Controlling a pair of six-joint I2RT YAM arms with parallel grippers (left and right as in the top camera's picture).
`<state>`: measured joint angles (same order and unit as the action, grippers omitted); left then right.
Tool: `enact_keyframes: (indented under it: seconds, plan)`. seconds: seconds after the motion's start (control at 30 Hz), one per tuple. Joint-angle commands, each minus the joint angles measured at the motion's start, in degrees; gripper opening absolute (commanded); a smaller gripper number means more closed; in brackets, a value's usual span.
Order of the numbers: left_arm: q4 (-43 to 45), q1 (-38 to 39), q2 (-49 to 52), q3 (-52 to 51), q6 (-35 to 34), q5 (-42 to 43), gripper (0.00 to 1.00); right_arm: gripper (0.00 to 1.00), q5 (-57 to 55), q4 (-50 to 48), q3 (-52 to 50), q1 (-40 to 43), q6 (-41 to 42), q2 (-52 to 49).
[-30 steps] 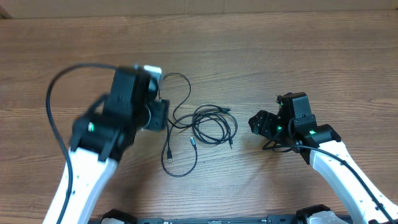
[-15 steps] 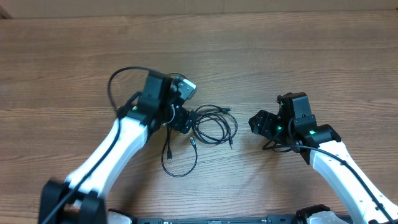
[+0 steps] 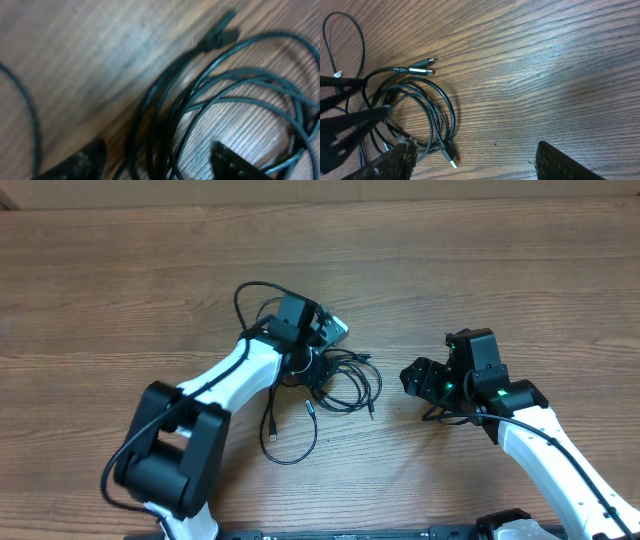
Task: Untangle cables
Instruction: 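Lower the left gripper onto the cable pile and grasp a cable, then reach the right gripper to the pile and grasp a cable strand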
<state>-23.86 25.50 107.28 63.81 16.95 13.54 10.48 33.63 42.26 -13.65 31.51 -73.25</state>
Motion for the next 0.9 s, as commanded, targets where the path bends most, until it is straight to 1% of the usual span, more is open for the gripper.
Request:
enact_keyframes:
  seconds: [0.0,0.03,0.07,0.1,0.2,0.23,0.33,0.4,0.57,0.63,0.73,0.87]
  plan:
    - [0.04,0.39,1.75,0.87,1.05,0.46,0.45,0.74,-0.37,-0.28,0.48,-0.22,0.00,0.24]
    - [0.04,0.42,1.75,0.87,1.05,0.46,0.32,0.74,-0.37,-0.26,0.48,-0.22,0.00,0.26]
    - [0.07,0.42,1.73,0.87,1.05,0.46,0.14,0.74,-0.37,-0.28,0.46,-0.22,0.00,0.24]
    - [0.09,0.42,1.57,0.92,1.05,0.46,0.04,0.74,-0.37,-0.28,0.48,-0.22,0.00,0.26]
    - [-0.83,0.35,0.79,1.88,0.90,0.46,0.04,0.74,-0.37,-0.28,0.48,-0.22,0.00,0.26]
    - [-2.14,0.28,0.17,3.02,0.85,0.46,0.04,0.76,-0.33,-0.28,0.48,-0.22,0.00,0.26]
    - [-7.39,-0.24,-2.49,8.07,0.48,2.51,0.04,0.89,2.75,-0.98,0.48,-0.22,0.00,0.26]
    - [-11.58,-1.01,-5.03,12.74,-1.44,6.08,0.04,0.92,5.18,-1.70,0.48,-0.22,-0.02,0.26]
    - [-18.62,-3.48,-10.97,22.80,-2.38,17.53,0.04,0.95,10.43,-6.21,0.48,-0.22,-0.02,0.26]
    - [-19.67,-4.00,-12.68,24.30,-2.40,19.76,0.04,0.95,12.63,-8.48,0.48,-0.22,-0.02,0.26]
    - [-20.24,-4.11,-14.49,24.52,-2.38,21.44,0.04,0.95,14.71,-11.02,0.48,-0.22,-0.02,0.26]
    - [-22.10,-4.11,-15.17,24.52,-2.38,21.46,0.04,0.95,18.12,-14.67,0.48,-0.22,0.00,0.26]
